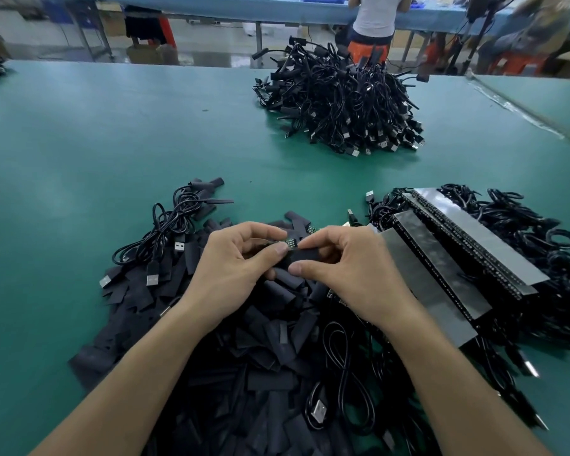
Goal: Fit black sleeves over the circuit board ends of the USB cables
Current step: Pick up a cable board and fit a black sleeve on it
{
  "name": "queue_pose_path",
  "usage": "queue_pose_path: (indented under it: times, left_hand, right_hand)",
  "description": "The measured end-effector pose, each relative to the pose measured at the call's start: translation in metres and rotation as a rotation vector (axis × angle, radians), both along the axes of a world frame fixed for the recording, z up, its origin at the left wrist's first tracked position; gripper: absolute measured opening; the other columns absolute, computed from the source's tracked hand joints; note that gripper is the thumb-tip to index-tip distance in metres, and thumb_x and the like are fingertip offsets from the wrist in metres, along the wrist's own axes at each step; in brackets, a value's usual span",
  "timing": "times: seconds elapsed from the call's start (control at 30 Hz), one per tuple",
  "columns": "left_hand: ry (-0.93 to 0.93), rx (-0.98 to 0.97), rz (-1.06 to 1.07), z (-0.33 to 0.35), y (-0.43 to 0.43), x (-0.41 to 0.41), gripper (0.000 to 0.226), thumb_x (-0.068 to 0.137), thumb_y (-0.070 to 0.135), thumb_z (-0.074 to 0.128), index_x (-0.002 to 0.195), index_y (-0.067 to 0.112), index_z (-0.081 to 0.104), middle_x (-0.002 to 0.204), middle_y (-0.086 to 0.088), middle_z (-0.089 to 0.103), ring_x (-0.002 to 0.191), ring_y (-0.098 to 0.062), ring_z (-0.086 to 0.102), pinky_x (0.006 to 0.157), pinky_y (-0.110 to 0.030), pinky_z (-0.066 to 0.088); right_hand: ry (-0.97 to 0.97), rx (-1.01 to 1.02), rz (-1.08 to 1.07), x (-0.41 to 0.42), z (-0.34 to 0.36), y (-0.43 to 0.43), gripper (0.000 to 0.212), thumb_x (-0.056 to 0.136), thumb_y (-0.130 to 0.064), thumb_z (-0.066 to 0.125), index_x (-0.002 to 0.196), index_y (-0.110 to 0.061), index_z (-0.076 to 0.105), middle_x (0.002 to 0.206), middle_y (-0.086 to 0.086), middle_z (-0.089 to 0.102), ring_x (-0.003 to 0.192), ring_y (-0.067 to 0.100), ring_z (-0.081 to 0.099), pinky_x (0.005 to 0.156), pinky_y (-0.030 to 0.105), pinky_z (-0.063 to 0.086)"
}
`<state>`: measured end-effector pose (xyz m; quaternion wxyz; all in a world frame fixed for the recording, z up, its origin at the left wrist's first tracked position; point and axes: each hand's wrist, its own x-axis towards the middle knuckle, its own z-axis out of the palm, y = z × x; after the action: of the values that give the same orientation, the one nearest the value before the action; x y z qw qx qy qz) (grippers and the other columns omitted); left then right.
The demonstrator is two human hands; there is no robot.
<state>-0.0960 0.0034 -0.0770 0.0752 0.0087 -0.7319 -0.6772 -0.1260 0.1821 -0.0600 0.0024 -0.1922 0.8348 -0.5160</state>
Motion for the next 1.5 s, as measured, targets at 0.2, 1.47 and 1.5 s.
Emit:
queue_pose_path:
  times: [0.2,1.47,1.5]
  left_hand:
    - [-0.014,-0.019,0.061,0.000,-0.004,-0.002,0.012,0.095,0.009,0.063,0.095,0.018,0.071,0.068,0.004,0.071,0.052,-0.007,0.058,0.043,-0.016,0.042]
    - [-0.070,-0.049,-0.115,0.010,-0.012,0.004,0.022,0.092,0.006,0.065,0.087,0.024,0.076,0.069,0.001,0.072,0.056,-0.004,0.055,0.050,-0.012,0.041]
    - [-0.069,-0.042,-0.121,0.009,-0.012,0.004,0.017,0.092,0.006,0.066,0.092,0.022,0.073,0.070,0.002,0.072,0.056,-0.004,0.056,0.050,-0.011,0.041]
  right_hand:
    - [0.080,-0.024,-0.035,0.001,0.000,0.000,0.021,0.068,-0.023,0.090,0.085,-0.021,0.078,0.062,-0.009,0.068,0.055,0.002,0.057,0.059,0.016,0.047]
    - [-0.072,-0.101,0.133,-0.004,0.003,0.007,0.023,0.073,-0.010,0.085,0.090,-0.022,0.078,0.078,-0.009,0.076,0.072,-0.001,0.066,0.071,0.015,0.050]
    - [-0.075,-0.110,0.128,-0.004,0.002,0.006,0.022,0.073,-0.009,0.085,0.091,-0.020,0.078,0.078,-0.006,0.076,0.072,0.000,0.066,0.072,0.017,0.051]
